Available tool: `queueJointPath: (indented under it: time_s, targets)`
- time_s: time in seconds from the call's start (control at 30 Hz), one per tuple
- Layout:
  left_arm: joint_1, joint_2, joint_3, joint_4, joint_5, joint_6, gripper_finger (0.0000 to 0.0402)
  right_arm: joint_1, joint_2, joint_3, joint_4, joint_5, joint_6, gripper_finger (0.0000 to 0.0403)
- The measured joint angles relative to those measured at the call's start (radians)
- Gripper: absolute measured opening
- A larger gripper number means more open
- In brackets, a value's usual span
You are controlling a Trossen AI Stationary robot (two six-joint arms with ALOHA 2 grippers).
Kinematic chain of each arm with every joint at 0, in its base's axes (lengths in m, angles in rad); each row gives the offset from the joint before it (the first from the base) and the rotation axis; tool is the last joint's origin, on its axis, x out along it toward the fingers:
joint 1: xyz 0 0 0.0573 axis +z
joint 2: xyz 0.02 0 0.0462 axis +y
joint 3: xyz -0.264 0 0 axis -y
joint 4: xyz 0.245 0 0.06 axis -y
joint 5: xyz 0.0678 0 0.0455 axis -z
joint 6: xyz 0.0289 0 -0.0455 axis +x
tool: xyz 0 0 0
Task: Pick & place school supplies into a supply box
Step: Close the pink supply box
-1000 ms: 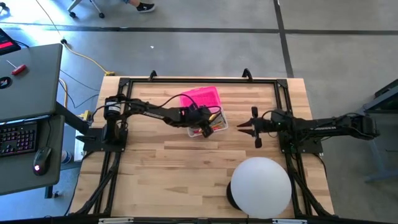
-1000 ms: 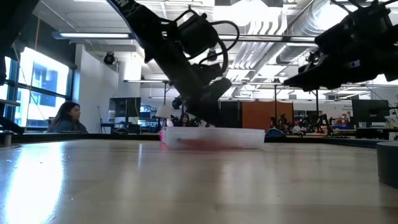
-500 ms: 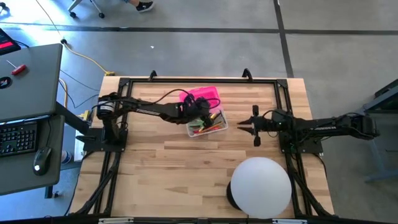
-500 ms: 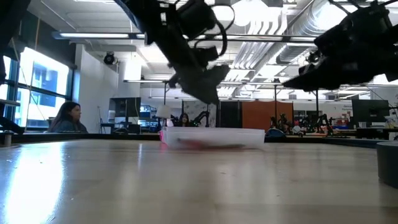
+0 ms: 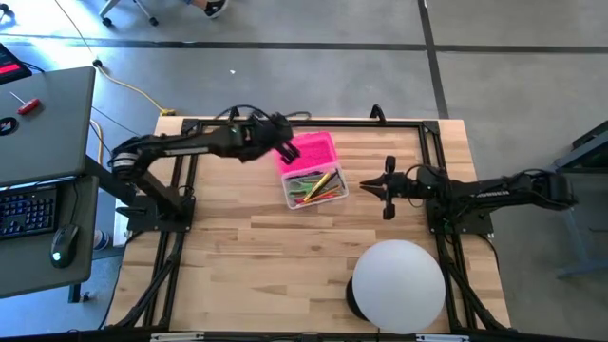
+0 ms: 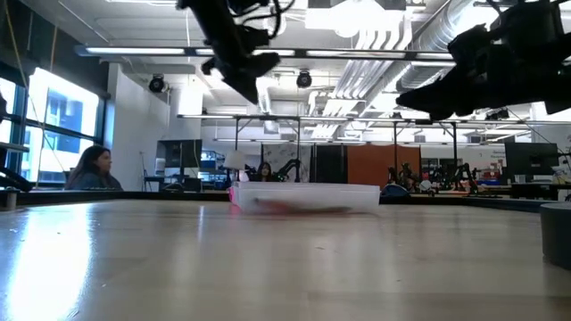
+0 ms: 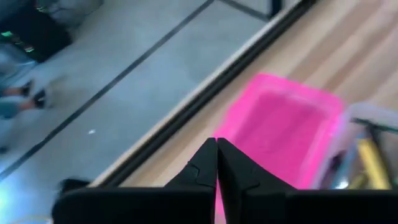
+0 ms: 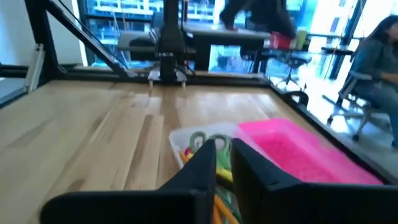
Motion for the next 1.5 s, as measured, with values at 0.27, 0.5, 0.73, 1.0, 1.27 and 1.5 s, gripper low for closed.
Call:
queueJointPath:
  time_s: [0.27, 0.5, 0.73, 1.0, 1.27, 1.5]
  targets:
    - [0.021, -0.158, -0.028, -0.258, -0.124, -0.14, 0.001, 0.0, 0.168, 0.082, 0.008, -0.011, -0.003, 0.0003]
    - [0.021, -0.194, -0.162, -0.25, -0.08, -0.329, 0.0035, 0.0, 0.319, 0.152, 0.006, -0.012, -0.033, 0.0001]
    - [0.129, -0.188, -0.483, 0.284, 0.111, -0.323, 0.0013, -0.001, 0.361, 0.157, -0.041, -0.019, -0.072, 0.0001]
    - [0.391, -0.133, -0.674, 0.842, 0.447, -0.324, 0.0016, -0.001, 0.361, 0.157, -0.038, -0.079, -0.076, 0.0001]
    - [0.478, 0.045, -0.676, 0.9, 0.58, -0.325, 0.0021, 0.0, 0.361, 0.157, -0.042, -0.162, -0.054, 0.0001]
    - [0.479, 0.172, -0.672, 1.015, 0.612, -0.372, 0.001, 0.0, 0.37, 0.157, -0.041, -0.246, 0.003, 0.0]
